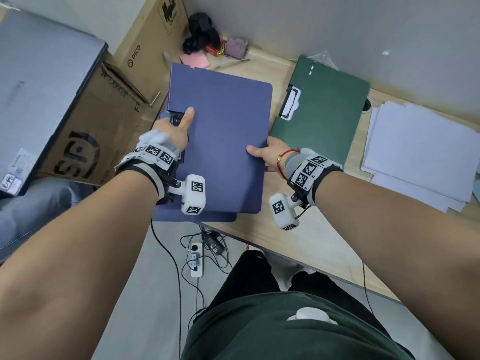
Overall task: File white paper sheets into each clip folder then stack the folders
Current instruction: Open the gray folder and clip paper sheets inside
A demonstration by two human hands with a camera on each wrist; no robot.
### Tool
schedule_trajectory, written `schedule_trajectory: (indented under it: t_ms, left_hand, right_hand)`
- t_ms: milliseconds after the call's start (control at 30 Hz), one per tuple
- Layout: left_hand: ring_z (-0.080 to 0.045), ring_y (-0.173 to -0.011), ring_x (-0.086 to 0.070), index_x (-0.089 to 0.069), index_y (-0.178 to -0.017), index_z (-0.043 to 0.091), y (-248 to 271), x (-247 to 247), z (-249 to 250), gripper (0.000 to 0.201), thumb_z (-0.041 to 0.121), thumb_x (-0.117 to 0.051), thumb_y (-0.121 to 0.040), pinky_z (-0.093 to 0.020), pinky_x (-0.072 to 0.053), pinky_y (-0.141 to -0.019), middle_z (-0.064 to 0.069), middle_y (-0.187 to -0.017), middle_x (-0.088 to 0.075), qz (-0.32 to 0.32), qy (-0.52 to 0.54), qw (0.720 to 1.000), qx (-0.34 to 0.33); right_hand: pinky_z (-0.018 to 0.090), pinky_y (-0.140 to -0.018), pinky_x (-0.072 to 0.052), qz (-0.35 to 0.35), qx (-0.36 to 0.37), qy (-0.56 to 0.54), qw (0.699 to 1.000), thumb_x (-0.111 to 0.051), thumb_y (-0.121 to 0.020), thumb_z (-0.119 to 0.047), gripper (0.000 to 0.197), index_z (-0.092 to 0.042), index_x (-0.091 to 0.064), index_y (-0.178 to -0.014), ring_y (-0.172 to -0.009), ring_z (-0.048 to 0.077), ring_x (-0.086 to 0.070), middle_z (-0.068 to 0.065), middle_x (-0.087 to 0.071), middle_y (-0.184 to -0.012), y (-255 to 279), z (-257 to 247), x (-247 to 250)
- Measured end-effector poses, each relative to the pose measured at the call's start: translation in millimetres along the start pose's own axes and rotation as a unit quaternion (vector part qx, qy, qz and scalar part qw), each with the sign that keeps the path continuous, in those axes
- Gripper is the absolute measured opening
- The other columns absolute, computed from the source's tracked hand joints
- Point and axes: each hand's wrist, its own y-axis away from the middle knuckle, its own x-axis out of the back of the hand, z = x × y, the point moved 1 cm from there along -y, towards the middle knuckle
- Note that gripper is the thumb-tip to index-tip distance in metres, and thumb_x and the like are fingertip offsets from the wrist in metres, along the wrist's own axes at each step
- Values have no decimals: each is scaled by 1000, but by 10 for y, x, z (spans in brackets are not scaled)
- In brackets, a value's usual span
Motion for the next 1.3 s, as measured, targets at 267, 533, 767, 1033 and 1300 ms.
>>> schedule_trajectory:
  t_ms: [267, 533, 767, 1033, 1300]
  left_hand:
    - [-31, -81, -66, -61, -95, 22, 166, -732, 960, 83, 93, -40, -57, -45, -55, -83, -5, -88, -70, -62, 141, 969, -195]
    - [-28, -87, -65, -49, -122, 23, 1278, -1818, 1857, 109, 83, -51, -31, -41, -55, -83, -2, -96, -69, -171, 3, 942, -290]
    - [-21, -76, -67, -58, -104, 18, 1829, -2693, 2051, 97, 83, -69, -33, -37, -57, -77, 3, -85, -68, -240, -80, 924, -286]
    - [-15, -78, -72, -67, -96, 33, 1542, -3683, 1777, 103, 95, -66, -14, -38, -58, -82, 12, -87, -74, -291, -62, 922, -246]
    - [-25, -80, -70, -67, -96, 28, 2055, -3187, 1925, 109, 99, -56, -13, -38, -57, -83, 1, -90, -73, -298, -150, 915, -226]
  right_hand:
    - [44, -92, -54, 147, 8, -23, 989, -70, -87, -16, 38, -11, -59, -123, -107, 27, -66, 9, -66, -122, 493, 365, 1193]
    - [39, -105, -44, 311, -42, -14, 949, -76, -77, -16, 72, -18, -41, -140, -113, 25, -61, 5, -63, -123, 1159, 1485, 2263]
    - [31, -101, -41, 312, -90, -6, 946, -74, -81, -19, 55, -14, -51, -130, -116, 21, -57, 2, -60, -124, 1429, 2290, 2724]
    - [41, -94, -53, 280, -115, -26, 953, -77, -72, -26, 47, -23, -64, -117, -96, 24, -68, 1, -71, -107, 1352, 2749, 2990]
    - [36, -80, -54, 237, -109, -74, 963, -68, -81, -45, 27, -19, -66, -85, -85, 26, -63, 7, -68, -97, 1510, 2685, 3269]
